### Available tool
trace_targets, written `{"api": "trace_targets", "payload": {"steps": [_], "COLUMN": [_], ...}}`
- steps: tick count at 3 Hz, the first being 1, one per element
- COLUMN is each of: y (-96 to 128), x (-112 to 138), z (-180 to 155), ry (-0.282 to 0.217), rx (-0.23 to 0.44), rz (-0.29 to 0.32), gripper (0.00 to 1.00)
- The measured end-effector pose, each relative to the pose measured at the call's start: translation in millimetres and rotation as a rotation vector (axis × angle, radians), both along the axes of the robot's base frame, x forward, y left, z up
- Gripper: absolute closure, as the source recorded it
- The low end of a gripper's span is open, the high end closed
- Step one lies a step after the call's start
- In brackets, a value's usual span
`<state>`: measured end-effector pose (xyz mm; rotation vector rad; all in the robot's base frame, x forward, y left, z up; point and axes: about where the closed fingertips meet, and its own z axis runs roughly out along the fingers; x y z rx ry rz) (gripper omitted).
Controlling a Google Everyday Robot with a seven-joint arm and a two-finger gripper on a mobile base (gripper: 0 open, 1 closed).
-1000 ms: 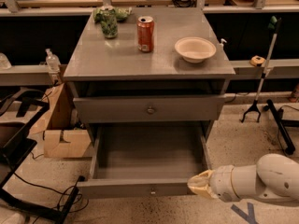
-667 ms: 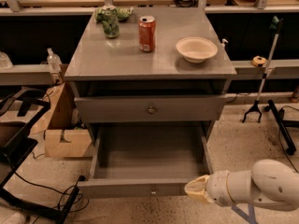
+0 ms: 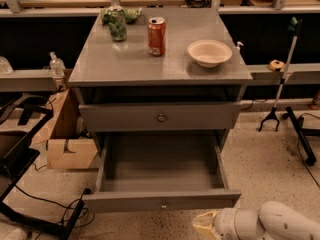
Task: Close middle drawer
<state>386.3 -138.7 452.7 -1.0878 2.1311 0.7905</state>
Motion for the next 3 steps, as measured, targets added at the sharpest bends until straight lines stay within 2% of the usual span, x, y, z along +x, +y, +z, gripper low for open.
{"api": "trace_targets", "payload": {"steps": [1,2,3], "y": [6,9,10], "x": [10,43,83], "z": [-48,-85,-101], "ry": [0.002,0.002,-0.01], "rx": [0.099,0.17,0.192], "rz": [-0.005,0.0,0.011], "gripper": [1.0,1.0,1.0]}}
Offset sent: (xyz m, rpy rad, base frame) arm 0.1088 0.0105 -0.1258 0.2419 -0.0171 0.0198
